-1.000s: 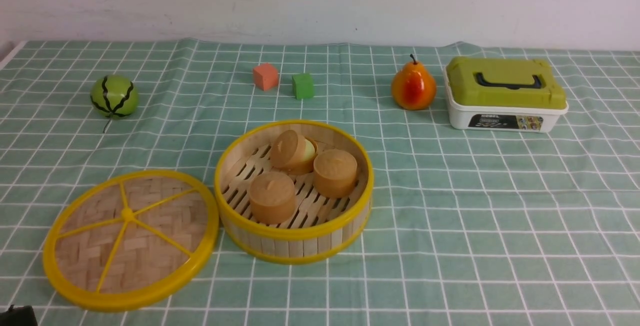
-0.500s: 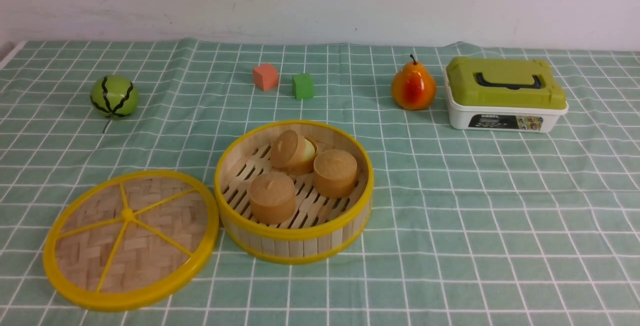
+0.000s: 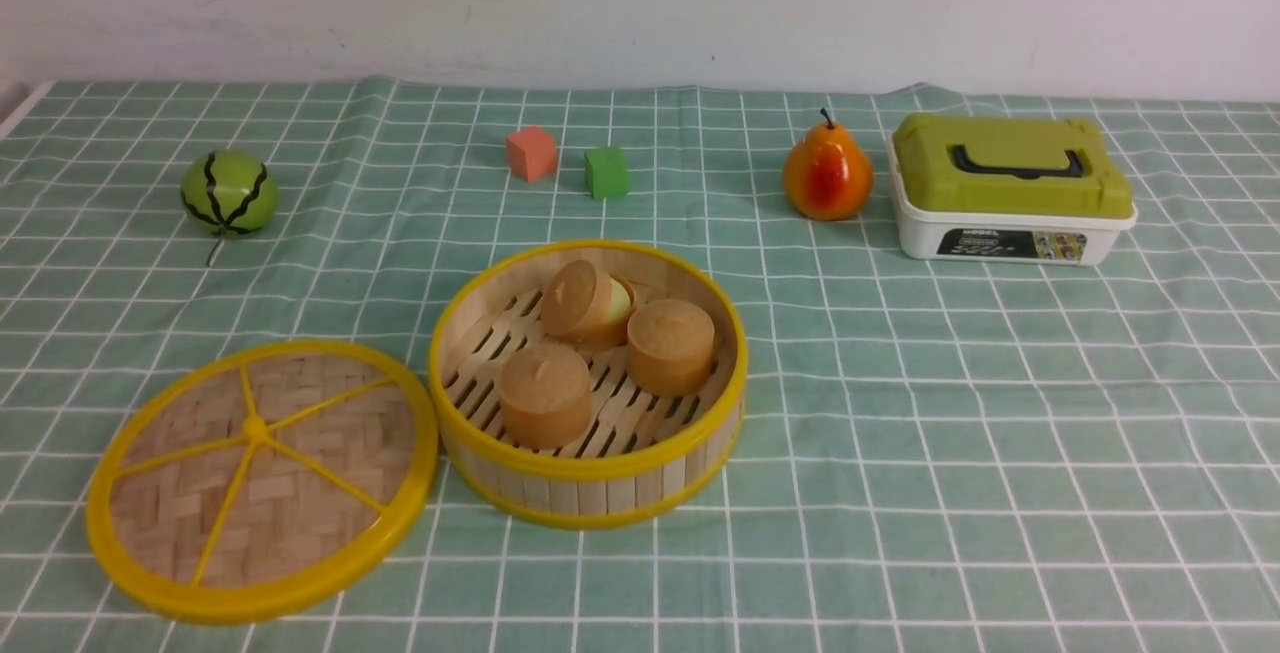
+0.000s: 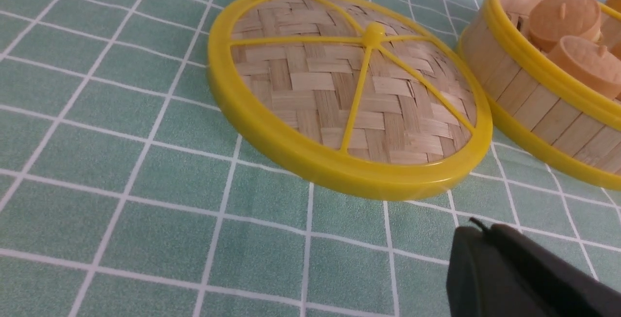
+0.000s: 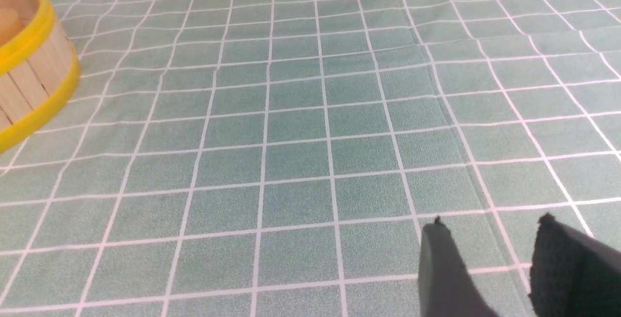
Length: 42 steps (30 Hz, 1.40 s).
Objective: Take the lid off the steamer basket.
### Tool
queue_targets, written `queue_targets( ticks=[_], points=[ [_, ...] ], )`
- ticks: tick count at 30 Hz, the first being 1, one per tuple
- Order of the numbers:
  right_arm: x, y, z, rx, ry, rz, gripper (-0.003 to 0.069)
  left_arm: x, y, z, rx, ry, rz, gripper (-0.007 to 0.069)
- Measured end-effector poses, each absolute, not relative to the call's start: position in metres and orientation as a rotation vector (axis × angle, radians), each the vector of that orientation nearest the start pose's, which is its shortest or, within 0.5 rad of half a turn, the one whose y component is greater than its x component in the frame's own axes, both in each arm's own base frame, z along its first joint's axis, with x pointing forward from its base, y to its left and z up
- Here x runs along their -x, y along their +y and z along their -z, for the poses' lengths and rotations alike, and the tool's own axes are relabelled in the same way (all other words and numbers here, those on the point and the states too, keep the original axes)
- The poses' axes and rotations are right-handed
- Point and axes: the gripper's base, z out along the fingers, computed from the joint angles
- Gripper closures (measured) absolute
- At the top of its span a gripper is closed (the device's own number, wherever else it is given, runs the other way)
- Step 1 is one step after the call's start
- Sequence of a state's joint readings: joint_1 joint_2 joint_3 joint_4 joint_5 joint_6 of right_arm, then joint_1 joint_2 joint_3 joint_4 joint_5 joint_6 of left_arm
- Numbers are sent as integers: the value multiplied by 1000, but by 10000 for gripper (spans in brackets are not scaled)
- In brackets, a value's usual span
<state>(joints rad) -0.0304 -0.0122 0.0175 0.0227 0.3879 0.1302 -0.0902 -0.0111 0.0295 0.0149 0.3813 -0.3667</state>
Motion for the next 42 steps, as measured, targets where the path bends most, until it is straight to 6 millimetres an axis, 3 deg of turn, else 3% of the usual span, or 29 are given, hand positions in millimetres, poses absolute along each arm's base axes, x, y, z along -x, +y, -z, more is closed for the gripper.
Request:
queue_targets(
  ticks=[42],
  points=[
    [-52,-1,-173,-164,1870,-91,418,-52,-4,-170,251,1877,296,601]
  ],
)
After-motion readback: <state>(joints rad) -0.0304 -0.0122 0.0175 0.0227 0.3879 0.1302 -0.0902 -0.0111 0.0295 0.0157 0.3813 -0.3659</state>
